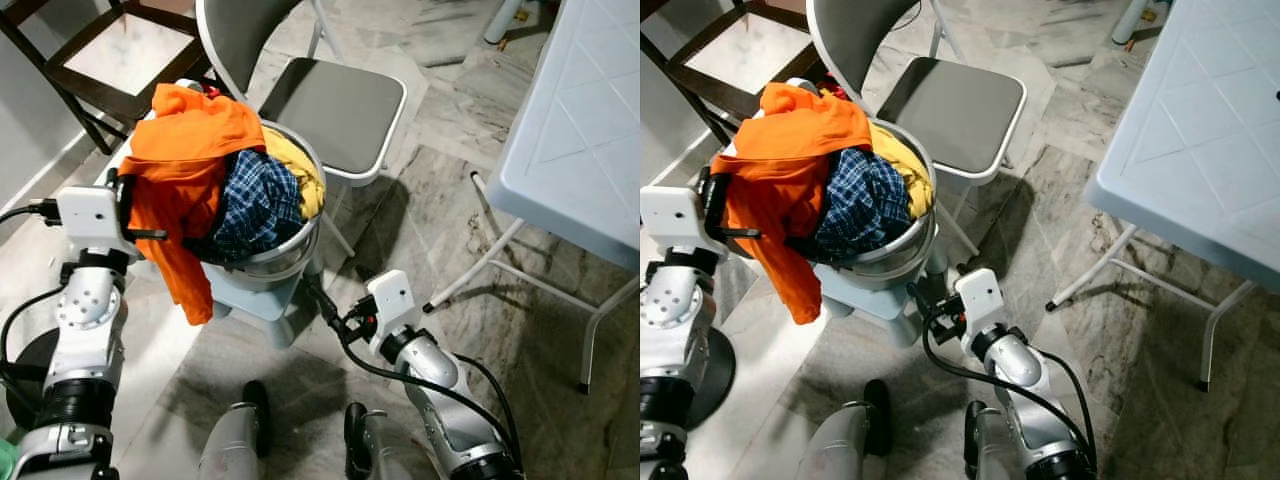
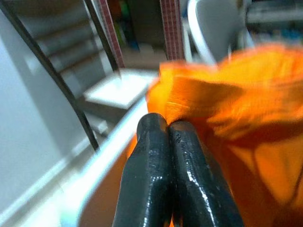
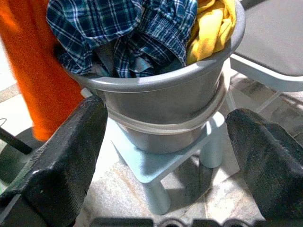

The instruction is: Hang hanger

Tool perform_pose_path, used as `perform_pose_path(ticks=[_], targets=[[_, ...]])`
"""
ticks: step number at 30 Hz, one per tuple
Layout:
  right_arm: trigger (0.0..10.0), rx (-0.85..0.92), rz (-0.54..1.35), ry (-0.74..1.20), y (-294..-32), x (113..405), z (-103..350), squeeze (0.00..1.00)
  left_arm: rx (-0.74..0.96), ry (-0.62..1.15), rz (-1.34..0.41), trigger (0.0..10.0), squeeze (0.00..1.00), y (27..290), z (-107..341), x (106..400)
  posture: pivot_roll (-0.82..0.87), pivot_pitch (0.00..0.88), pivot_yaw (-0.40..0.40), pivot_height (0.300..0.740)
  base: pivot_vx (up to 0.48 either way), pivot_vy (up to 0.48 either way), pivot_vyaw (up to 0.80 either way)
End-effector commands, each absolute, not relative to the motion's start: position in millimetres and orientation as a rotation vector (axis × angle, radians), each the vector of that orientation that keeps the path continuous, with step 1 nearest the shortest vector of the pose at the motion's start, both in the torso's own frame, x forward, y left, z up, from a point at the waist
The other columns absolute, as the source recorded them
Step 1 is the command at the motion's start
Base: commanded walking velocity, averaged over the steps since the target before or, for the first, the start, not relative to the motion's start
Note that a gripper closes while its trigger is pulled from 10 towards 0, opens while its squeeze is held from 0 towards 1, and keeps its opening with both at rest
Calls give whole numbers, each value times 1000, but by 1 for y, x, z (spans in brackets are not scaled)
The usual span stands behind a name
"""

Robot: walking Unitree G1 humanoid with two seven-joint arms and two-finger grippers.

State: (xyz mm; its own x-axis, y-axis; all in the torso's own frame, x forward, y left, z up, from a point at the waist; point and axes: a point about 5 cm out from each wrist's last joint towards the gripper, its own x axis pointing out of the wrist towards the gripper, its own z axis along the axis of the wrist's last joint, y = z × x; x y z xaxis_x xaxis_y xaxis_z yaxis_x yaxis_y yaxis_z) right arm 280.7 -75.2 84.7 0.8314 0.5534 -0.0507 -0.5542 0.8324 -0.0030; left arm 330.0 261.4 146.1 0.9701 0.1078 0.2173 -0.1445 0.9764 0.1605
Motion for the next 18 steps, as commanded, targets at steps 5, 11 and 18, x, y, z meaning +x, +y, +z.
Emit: perform_pose_path(ticks=[5,11,18], targets=[[10000,-15,593,68,-74,277,79,0,164,-116,26,10000,1000,242,120,328,-85,308,-11,740,0,0,0],[10000,-17,594,69,-74,277,79,0,176,-143,-86,10000,1000,215,118,331,-86,311,-12,740,0,0,0],[10000,-10,590,70,-72,276,78,0,231,-176,-120,10000,1000,208,115,322,-81,317,2,740,0,0,0]])
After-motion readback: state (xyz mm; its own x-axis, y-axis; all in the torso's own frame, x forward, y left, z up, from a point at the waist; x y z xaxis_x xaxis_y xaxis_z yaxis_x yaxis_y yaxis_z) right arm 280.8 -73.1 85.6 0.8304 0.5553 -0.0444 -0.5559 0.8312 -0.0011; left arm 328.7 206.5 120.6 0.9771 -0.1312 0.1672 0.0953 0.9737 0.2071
